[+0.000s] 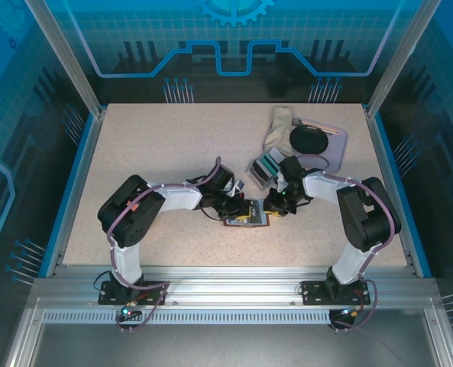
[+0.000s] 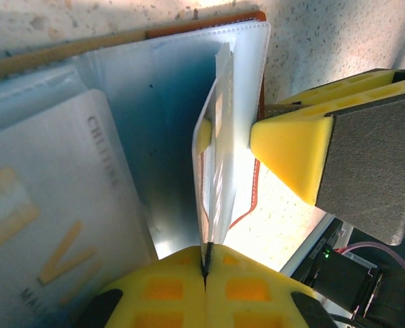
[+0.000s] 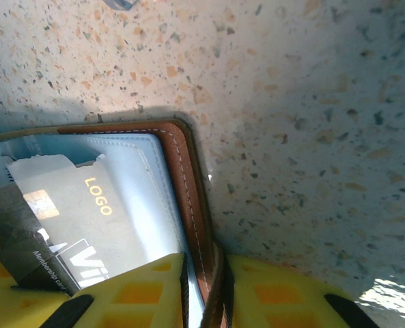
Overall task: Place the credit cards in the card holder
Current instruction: Insert the credit card into the card slot.
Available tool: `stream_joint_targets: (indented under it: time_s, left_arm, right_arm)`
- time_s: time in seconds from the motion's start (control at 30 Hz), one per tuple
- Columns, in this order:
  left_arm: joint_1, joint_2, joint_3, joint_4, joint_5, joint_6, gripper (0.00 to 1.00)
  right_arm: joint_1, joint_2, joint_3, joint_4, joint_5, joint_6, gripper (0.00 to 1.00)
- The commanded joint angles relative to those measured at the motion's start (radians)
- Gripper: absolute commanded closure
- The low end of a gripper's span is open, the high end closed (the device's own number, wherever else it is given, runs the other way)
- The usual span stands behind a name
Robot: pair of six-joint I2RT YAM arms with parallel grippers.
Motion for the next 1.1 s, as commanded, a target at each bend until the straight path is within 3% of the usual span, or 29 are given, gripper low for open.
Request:
stream_joint_targets:
  time_s: [0.0, 0.3, 0.4, 0.77, 1.07]
  left_arm:
    - [-0.007, 0.015, 0.002, -0.025, 0.077, -0.018, 0.95]
    - [-0.015, 0.057, 0.054, -0.041, 0.090, -0.015, 0.93]
    - [-0.015, 0.044, 0.048, -0.068, 0.055, -0.009, 0.81]
    - [-0.015, -0.020, 0.024, -0.107, -0.023, -0.012, 0.74]
    - [-0.015, -0.043, 0.029, -0.149, -0.065, 0.007, 0.80]
  right_arm:
    - [0.009, 0.056, -0.021, 0.018, 0.020, -0.009, 0.79]
    - [0.010, 0.047, -0.024, 0.022, 0.019, -0.003, 0.79]
    - [0.010, 0.041, -0.022, 0.020, 0.020, -0.003, 0.79]
    - [0.000, 0.025, -0.015, 0.000, 0.023, -0.012, 0.79]
    - [0.000, 0.031, -0.012, 0.003, 0.013, -0.014, 0.79]
